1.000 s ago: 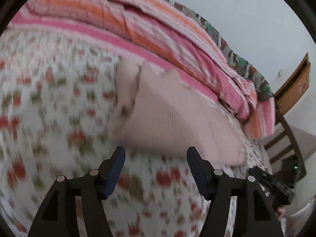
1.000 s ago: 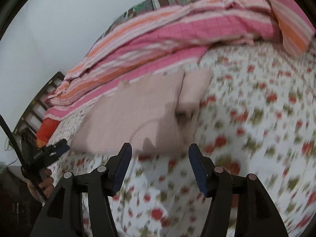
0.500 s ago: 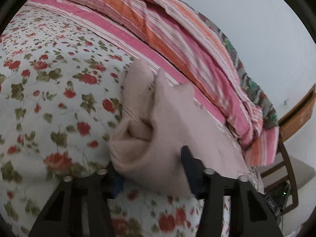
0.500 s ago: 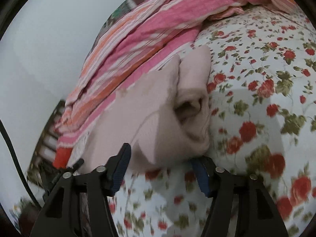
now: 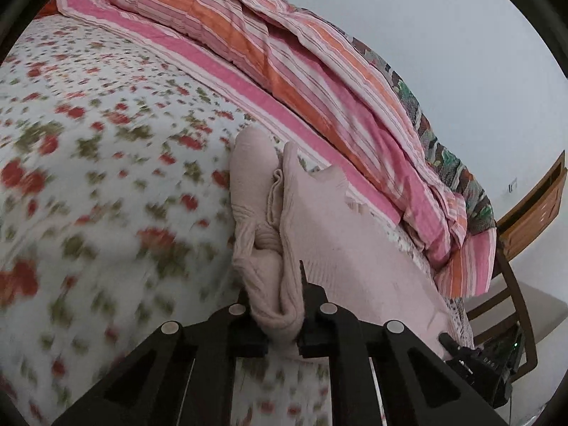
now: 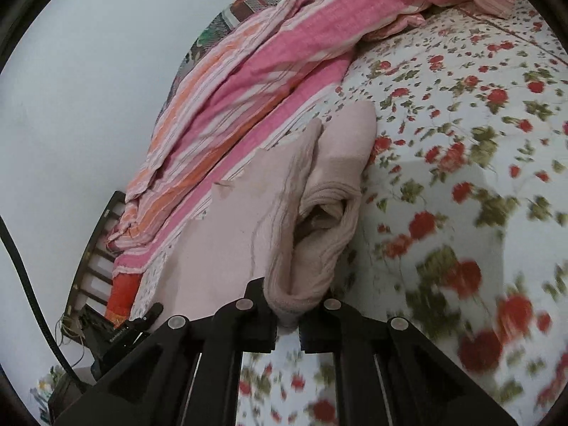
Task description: Fold small clothes
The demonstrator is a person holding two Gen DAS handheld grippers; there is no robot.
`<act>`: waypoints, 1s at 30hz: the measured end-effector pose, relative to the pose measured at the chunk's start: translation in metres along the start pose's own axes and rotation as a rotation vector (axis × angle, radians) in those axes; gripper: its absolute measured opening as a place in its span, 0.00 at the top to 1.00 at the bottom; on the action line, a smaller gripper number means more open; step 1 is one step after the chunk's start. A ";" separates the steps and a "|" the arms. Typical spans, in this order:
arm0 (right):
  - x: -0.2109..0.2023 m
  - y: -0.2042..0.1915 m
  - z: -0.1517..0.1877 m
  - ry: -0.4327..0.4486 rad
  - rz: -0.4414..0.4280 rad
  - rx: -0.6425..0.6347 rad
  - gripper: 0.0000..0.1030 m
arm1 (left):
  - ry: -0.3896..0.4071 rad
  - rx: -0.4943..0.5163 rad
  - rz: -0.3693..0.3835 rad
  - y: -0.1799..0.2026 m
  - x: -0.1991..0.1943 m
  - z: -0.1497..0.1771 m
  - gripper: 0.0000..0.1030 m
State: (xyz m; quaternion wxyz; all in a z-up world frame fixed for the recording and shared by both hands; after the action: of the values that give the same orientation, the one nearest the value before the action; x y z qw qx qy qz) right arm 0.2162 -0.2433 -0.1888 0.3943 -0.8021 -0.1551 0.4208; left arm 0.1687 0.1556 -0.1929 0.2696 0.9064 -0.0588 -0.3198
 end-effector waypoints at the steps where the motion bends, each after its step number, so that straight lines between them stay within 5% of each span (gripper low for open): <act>1: -0.006 0.000 0.005 -0.004 0.003 -0.007 0.92 | -0.003 -0.003 0.000 -0.001 -0.005 0.004 0.90; 9: -0.048 0.008 0.048 -0.008 0.060 -0.075 0.91 | -0.042 0.093 -0.039 0.008 -0.034 0.036 0.84; 11: -0.049 0.008 0.053 -0.006 0.092 -0.100 0.84 | -0.054 0.126 -0.074 0.008 -0.036 0.036 0.78; 13: -0.052 0.008 0.052 0.001 0.154 -0.134 0.63 | -0.045 0.153 -0.131 0.006 -0.043 0.033 0.69; 19: -0.077 -0.014 0.035 0.157 0.259 -0.317 0.58 | 0.038 0.314 -0.171 0.025 -0.055 0.010 0.64; 25: -0.029 -0.068 0.016 0.173 0.283 -0.479 0.58 | 0.035 0.393 -0.085 0.078 -0.006 -0.035 0.62; 30: 0.026 -0.089 0.002 0.148 0.299 -0.498 0.58 | -0.015 0.397 -0.215 0.092 0.054 -0.048 0.62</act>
State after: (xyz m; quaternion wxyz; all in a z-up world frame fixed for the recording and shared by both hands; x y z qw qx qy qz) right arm 0.2378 -0.1705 -0.1360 0.1292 -0.9166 -0.1044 0.3636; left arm 0.2469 0.0845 -0.1432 0.0500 0.9403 -0.0254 -0.3356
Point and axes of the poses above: each gripper's, at about its wrist camera, not at the fingertips, and x roughly the way its jaws point, y to its right, z to its underside, the point moved 3 cm from there along x, roughly the way its jaws point, and after that the axes turned 10 degrees about x, right-handed, at the moved point
